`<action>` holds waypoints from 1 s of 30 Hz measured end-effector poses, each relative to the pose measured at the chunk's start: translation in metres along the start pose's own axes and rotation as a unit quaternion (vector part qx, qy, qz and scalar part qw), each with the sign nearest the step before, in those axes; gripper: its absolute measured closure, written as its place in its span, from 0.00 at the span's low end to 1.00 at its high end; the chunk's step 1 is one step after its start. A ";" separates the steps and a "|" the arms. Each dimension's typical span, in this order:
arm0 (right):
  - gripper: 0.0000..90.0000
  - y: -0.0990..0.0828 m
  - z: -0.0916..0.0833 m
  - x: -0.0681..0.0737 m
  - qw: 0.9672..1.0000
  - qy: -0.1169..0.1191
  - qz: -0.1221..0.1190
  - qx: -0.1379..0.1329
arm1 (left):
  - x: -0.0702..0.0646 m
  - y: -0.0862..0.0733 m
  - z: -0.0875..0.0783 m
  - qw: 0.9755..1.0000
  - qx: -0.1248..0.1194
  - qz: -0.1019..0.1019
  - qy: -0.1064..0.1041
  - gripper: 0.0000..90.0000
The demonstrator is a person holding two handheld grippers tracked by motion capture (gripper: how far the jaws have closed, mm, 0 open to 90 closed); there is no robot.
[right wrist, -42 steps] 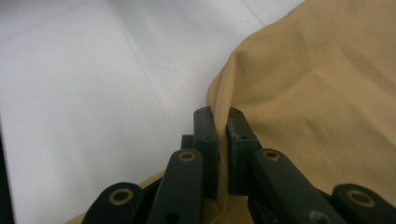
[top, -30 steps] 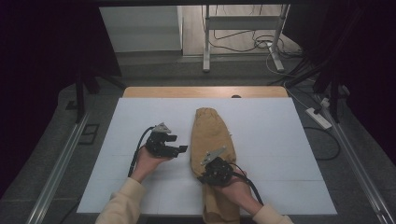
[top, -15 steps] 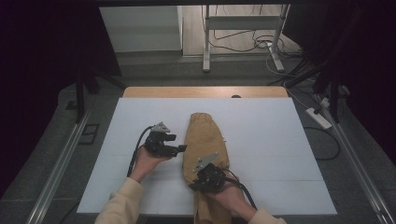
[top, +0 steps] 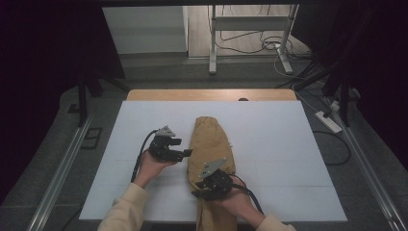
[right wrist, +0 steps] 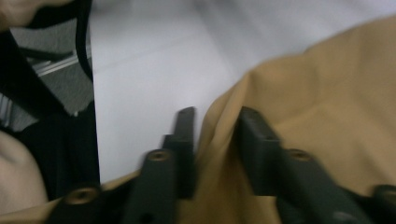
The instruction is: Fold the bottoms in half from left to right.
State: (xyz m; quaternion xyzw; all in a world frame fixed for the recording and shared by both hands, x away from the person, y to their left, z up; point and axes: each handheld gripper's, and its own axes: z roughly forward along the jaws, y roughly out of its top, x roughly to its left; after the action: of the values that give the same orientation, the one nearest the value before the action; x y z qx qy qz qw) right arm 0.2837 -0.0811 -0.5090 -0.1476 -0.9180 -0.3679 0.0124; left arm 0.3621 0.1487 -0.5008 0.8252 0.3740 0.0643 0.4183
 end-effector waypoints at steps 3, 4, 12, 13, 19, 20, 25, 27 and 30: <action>0.55 0.003 -0.009 -0.001 1.000 -0.016 -0.001 -0.027 | 0.001 0.000 0.000 1.000 0.000 0.001 0.000 0.31; 0.53 0.004 -0.012 -0.003 0.999 -0.019 0.002 -0.036 | 0.001 0.000 0.000 1.000 0.000 0.000 0.001 0.31; 0.47 -0.002 -0.025 -0.023 0.997 -0.051 0.025 -0.046 | 0.000 0.000 0.000 1.000 0.001 0.001 0.000 0.31; 0.47 -0.003 -0.026 -0.026 0.997 -0.056 0.027 -0.046 | 0.000 0.000 0.000 1.000 0.001 0.001 0.000 0.31; 0.46 -0.010 -0.034 -0.042 0.995 -0.075 0.044 -0.048 | 0.000 0.000 0.001 1.000 0.003 0.003 0.000 0.31; 0.45 -0.011 -0.035 -0.044 0.995 -0.077 0.046 -0.048 | 0.000 0.000 0.001 1.000 0.003 0.004 0.001 0.31; 0.45 -0.016 -0.042 -0.057 0.993 -0.094 0.056 -0.049 | 0.000 0.000 0.001 1.000 0.004 0.003 -0.002 0.31; 0.45 -0.018 -0.045 -0.063 0.992 -0.097 0.060 -0.054 | 0.000 0.000 0.002 1.000 0.005 0.004 -0.004 0.31; 0.45 -0.021 -0.050 -0.070 0.991 -0.103 0.069 -0.059 | -0.001 0.000 0.002 1.000 0.004 0.005 -0.005 0.31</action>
State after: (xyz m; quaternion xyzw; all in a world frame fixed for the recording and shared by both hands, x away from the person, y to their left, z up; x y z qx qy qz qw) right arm 0.3403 -0.1475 -0.4961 -0.2483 -0.8787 -0.4025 -0.0654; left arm 0.3622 0.1470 -0.5023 0.8291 0.3685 0.0607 0.4161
